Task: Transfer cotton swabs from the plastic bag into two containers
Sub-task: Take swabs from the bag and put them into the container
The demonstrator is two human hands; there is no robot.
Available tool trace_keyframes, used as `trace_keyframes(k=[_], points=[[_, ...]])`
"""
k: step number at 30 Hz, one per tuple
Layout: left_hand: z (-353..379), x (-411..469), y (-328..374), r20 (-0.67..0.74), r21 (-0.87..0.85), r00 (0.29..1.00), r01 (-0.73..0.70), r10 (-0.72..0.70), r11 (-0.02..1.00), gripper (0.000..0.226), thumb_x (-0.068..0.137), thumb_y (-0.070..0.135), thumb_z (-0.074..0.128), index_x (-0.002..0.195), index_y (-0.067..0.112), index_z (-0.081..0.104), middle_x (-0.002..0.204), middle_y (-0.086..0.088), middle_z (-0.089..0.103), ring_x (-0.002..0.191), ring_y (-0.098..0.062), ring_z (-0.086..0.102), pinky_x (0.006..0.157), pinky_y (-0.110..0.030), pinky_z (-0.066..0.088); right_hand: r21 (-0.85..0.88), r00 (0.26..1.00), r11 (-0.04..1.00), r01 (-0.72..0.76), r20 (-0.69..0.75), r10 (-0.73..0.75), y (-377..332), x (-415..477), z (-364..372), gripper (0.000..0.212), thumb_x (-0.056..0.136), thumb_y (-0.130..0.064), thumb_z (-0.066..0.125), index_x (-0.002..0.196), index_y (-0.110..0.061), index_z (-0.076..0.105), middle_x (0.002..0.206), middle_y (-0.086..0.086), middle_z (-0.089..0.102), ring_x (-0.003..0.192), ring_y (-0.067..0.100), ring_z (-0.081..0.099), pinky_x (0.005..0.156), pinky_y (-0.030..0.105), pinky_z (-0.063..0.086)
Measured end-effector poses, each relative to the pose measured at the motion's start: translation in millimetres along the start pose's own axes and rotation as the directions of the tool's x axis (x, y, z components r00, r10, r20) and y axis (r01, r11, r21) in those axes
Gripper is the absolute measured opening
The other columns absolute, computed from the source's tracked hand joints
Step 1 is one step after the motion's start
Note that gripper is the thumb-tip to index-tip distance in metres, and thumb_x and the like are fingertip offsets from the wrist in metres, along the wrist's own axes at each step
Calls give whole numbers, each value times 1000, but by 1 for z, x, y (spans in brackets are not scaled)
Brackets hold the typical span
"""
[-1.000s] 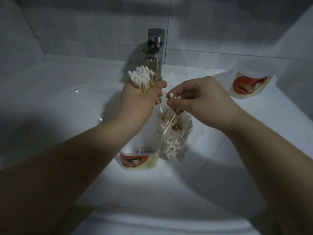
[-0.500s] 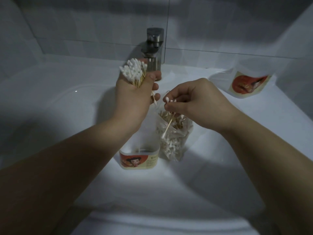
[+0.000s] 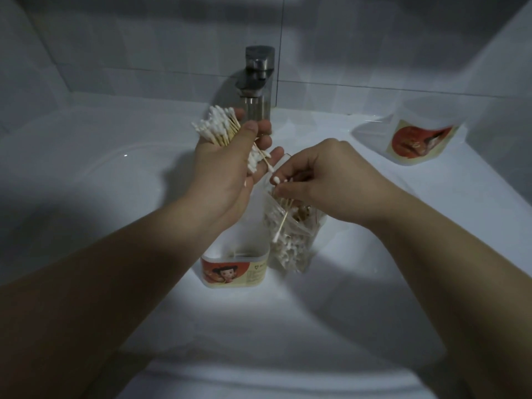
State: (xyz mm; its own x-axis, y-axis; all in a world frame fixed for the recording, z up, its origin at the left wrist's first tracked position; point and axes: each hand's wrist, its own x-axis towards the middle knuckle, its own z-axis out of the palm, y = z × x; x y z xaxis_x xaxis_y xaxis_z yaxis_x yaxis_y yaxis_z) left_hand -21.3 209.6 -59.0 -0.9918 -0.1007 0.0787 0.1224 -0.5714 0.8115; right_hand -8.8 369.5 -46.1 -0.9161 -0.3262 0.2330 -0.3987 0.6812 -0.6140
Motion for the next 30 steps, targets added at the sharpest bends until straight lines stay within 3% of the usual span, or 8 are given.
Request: trace_keyframes(k=[3,8,12,15,17,22,25,30], points=[[-1,1,-1,9,5,999,35,-35,999,15,103,3,55,107,18,57,81,-3,74,71,-10,69,73,-36,62,7,999,1000,11,-30,-10,1,0,0,15,81,-23,83,91,-35,81,73,-17,74,67,-3,67,64,14,50],[-2,-3,-5,49,202,997,47,-58,978,11,103,8,58,102,18,64,79,-1,71,69,-10,66,64,-30,57,38,999,999,0,-43,2,3,1,1,15,81,-24,83,89,-37,81,73,-22,73,66,-6,65,61,7,44],[-4,2,-1,10,359,1000,-25,23,933,16,103,18,61,88,14,66,70,1,64,65,-12,63,77,-42,63,135,996,991,-8,-87,19,1,0,-4,15,83,-19,82,90,-32,81,76,-12,76,71,2,72,71,18,57],[-7,1,1,126,404,990,0,-56,915,17,105,22,58,98,9,67,92,-8,75,87,-22,75,86,-50,62,251,979,968,29,-201,23,-1,0,-11,15,86,-13,80,92,-26,79,78,-10,78,70,7,74,69,19,59],[-10,-2,1,215,506,975,-66,-52,860,20,103,26,60,107,9,69,106,-12,76,100,-24,75,91,-51,61,282,959,959,20,-278,62,0,0,-14,13,86,-13,80,95,-21,79,77,-6,78,69,9,75,70,22,61],[-14,-4,4,370,749,928,-323,39,579,17,86,35,79,83,21,72,82,2,74,81,-12,73,77,-33,60,220,928,973,-64,-344,139,2,2,-12,12,85,-15,80,92,-25,78,76,-6,76,67,5,74,69,21,60],[-12,-8,2,422,780,905,-338,-44,527,13,81,27,84,81,27,71,79,10,74,78,-4,72,71,-25,57,208,932,975,-80,-330,147,1,2,-8,13,84,-16,80,93,-25,79,79,-9,76,70,1,73,70,19,59],[-12,-9,-4,420,762,904,-302,-83,573,14,77,25,72,90,22,67,84,-3,77,81,-20,75,82,-47,62,259,915,960,-110,-351,200,2,4,-6,11,83,-15,80,89,-25,80,75,-4,77,69,7,74,75,31,63]])
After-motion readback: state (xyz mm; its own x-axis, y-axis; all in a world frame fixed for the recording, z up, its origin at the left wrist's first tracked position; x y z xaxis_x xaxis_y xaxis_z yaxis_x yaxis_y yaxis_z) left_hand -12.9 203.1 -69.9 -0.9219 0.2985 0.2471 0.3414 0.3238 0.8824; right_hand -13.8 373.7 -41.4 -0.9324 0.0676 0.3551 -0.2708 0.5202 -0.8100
